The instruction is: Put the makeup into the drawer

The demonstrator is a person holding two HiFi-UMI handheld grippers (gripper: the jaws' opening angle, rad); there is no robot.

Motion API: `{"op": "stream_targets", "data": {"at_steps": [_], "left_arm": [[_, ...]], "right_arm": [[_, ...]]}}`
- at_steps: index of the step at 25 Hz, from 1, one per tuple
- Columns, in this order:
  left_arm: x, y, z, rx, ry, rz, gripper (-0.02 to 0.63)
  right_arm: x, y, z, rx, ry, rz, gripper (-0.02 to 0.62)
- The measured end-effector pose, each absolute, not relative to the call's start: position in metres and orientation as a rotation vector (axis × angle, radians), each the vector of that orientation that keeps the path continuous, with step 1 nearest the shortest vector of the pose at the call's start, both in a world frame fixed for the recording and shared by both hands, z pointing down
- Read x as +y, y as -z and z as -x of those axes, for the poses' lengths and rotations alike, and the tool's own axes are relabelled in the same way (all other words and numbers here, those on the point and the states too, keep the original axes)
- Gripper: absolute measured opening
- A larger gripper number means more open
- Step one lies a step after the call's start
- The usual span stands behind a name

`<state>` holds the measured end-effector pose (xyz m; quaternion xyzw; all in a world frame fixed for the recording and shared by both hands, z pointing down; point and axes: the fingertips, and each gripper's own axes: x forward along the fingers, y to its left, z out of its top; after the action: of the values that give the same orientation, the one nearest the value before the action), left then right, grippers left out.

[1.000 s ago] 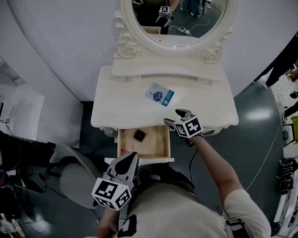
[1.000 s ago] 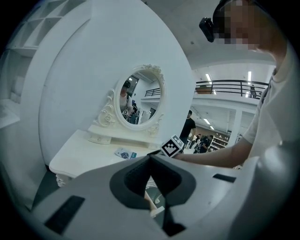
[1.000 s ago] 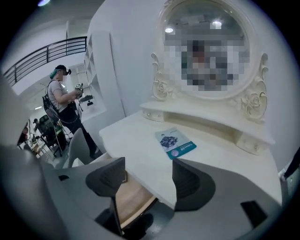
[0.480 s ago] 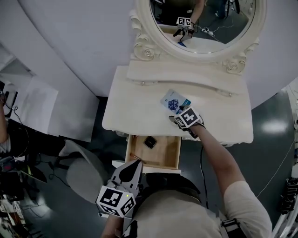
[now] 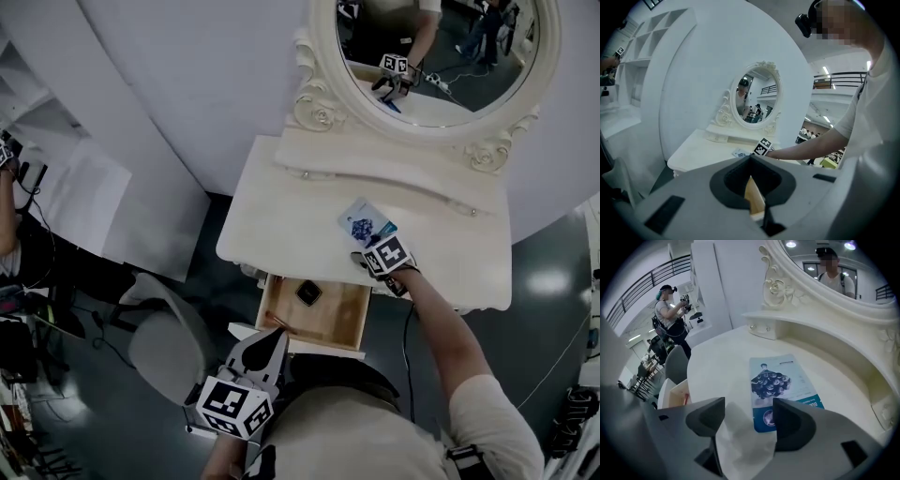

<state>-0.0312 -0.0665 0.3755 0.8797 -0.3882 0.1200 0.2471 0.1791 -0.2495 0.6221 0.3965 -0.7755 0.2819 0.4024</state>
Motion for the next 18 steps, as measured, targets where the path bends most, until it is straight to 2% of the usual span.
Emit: {"op": "stream_targets", "data": {"at_steps": [18], "left_arm": [[-0.021, -0.372, 0.066, -0.968, -0.262, -2.477, 0.055]], "right_arm": [[-0.142, -0.63, -0.151, -1.87, -0.51, -0.897, 0.327]]}}
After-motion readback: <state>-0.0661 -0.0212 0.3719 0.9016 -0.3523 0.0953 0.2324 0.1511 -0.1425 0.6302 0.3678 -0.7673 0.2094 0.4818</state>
